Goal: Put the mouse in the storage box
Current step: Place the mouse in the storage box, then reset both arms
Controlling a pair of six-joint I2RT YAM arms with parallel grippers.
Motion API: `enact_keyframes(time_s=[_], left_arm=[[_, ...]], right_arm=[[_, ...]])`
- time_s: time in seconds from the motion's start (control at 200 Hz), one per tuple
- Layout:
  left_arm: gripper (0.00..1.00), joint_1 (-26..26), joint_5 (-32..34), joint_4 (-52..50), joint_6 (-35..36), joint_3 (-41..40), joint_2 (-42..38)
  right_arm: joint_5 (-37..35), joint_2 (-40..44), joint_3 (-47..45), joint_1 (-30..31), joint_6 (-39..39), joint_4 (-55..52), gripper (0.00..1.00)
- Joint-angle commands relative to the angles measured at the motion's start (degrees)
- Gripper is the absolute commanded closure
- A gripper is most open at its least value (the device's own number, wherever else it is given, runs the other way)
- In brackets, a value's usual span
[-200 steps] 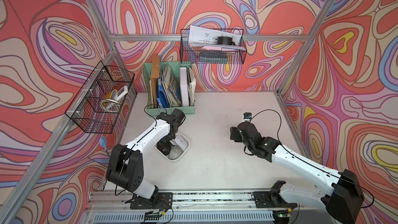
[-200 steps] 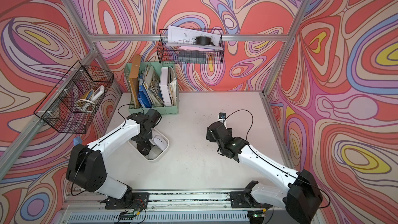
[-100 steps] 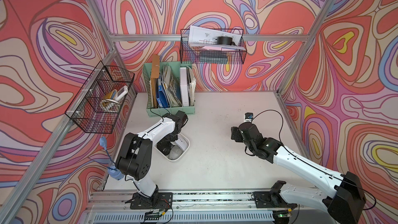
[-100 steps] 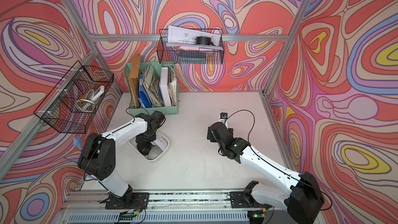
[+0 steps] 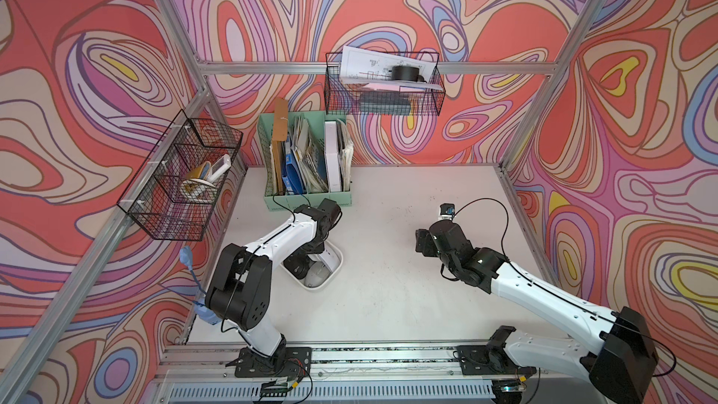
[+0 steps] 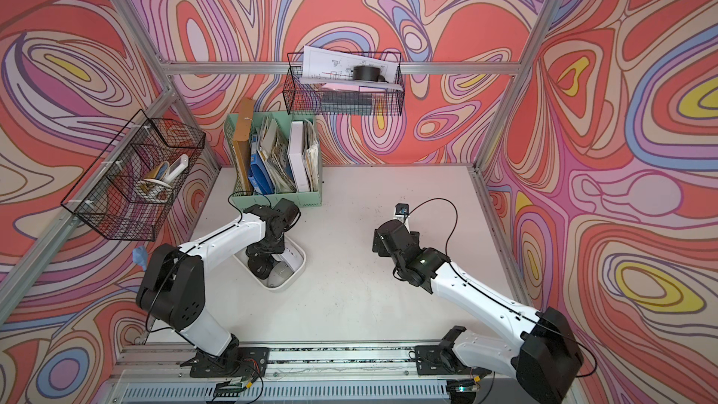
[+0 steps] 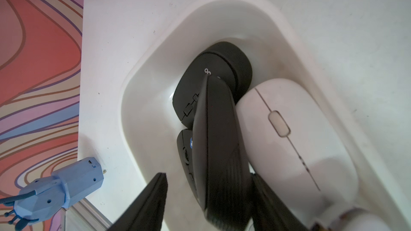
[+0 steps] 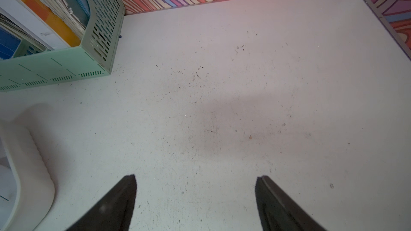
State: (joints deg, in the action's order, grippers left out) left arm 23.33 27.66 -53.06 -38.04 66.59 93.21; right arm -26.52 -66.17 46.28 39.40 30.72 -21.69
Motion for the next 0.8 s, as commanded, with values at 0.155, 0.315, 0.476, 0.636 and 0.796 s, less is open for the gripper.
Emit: enact_keyframes(time_s=[0.155, 0.315, 0.476, 0.636, 0.796], left_arm=[[0.17, 0.31, -0.83, 3.98, -0.72, -3.23, -12.17], [0.04, 0.31, -1.27, 11.57, 1.05, -8.14, -20.7], [0.01, 0.33, 2.86, 21.34, 2.04, -14.67, -29.31], [0.01, -0.13, 11.55, 36.81, 4.8, -24.73, -35.77], [0.01, -2.97, 13.01, 56.13, 15.77, -32.7, -33.44]], right_arm=[[-1.76, 0.42, 0.98, -0.4, -1.43, -0.12, 0.14], [-4.35, 1.54, 1.88, -0.93, -3.37, -1.05, 0.09], [-6.83, 2.83, 2.67, -3.36, -5.16, -1.94, 0.02], [-9.7, 3.57, 2.73, -8.21, -5.58, -0.88, 0.02], [-11.29, 2.29, 1.53, -13.2, -7.47, 3.96, 0.02]])
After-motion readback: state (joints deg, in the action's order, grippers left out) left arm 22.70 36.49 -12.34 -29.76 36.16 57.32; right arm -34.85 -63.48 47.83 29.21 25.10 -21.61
